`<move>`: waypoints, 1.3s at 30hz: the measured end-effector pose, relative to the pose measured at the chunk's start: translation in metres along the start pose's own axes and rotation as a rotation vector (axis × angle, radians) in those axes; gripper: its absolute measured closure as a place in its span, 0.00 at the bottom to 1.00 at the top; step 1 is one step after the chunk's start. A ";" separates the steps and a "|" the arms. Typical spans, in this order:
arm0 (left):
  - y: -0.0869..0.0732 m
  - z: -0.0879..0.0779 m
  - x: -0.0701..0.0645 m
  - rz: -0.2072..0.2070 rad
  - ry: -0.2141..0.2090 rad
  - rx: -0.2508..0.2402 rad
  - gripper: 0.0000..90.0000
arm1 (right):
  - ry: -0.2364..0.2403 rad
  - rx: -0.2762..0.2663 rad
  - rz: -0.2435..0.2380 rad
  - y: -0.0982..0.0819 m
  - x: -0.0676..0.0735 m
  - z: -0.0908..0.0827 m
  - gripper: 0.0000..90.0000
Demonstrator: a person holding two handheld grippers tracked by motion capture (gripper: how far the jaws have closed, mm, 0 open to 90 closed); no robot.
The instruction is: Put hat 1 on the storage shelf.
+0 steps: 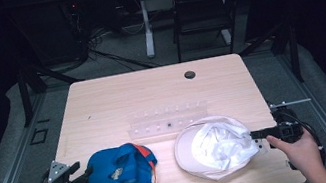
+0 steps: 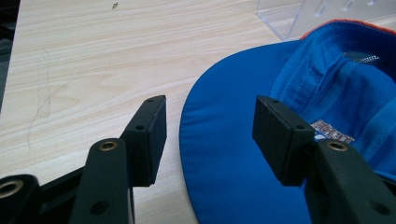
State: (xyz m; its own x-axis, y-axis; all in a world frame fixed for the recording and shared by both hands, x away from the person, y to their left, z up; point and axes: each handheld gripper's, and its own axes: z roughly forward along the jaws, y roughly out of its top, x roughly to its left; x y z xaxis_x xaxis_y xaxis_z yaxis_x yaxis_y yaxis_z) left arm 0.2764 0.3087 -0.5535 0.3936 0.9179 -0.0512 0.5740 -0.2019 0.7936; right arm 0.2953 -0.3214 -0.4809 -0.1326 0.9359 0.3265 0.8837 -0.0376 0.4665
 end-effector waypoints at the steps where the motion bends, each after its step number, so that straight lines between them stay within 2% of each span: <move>1: 0.000 0.000 0.000 0.000 0.000 0.000 0.50 | 0.000 0.000 0.000 0.000 0.000 0.000 0.62; 4: 0.000 0.000 0.000 0.000 0.001 0.001 0.50 | -0.029 0.008 -0.010 0.003 -0.002 0.000 0.62; 8: 0.000 0.000 0.000 0.001 0.000 0.006 0.50 | -0.014 0.019 -0.011 0.002 -0.004 0.003 0.62; 11: 0.000 0.001 0.000 0.001 0.000 0.007 0.50 | -0.022 0.060 -0.009 0.000 -0.005 0.012 0.63; 17: 0.000 0.001 0.000 0.000 -0.001 0.007 0.50 | -0.027 0.092 -0.009 -0.003 -0.006 0.026 0.64; 19: -0.001 0.001 0.000 -0.002 -0.003 0.000 0.50 | -0.023 0.099 -0.001 -0.003 -0.006 0.029 0.66; 21: -0.001 0.001 0.001 -0.004 -0.004 0.001 0.50 | -0.040 0.117 0.005 -0.001 -0.005 0.032 0.69; 22: -0.001 0.001 0.001 -0.004 -0.004 0.001 0.50 | -0.020 0.117 0.009 -0.001 -0.005 0.034 0.71; 23: -0.001 0.001 0.001 -0.004 -0.005 0.001 0.50 | -0.027 0.110 0.028 -0.001 -0.003 0.037 0.73; 24: 0.000 0.001 0.001 -0.004 -0.005 0.007 0.50 | -0.038 0.126 0.031 0.000 -0.002 0.038 0.77; 31: 0.000 0.001 0.002 -0.006 -0.005 0.004 0.50 | -0.038 0.150 0.030 0.006 0.001 0.035 0.83; 37: 0.000 0.001 0.001 -0.004 -0.008 0.008 0.50 | -0.031 0.152 0.035 0.012 0.005 0.031 0.86; 39: 0.000 0.001 0.001 -0.004 -0.007 0.008 0.50 | -0.025 0.168 0.028 0.016 0.006 0.029 0.86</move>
State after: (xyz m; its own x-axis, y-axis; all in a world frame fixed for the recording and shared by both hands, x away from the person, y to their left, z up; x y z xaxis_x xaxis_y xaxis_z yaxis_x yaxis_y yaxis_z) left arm 0.2773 0.3095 -0.5544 0.3966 0.9162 -0.0583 0.5808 -0.2012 0.7888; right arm 0.3213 -0.3061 -0.4955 -0.0974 0.9438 0.3158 0.9499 -0.0065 0.3125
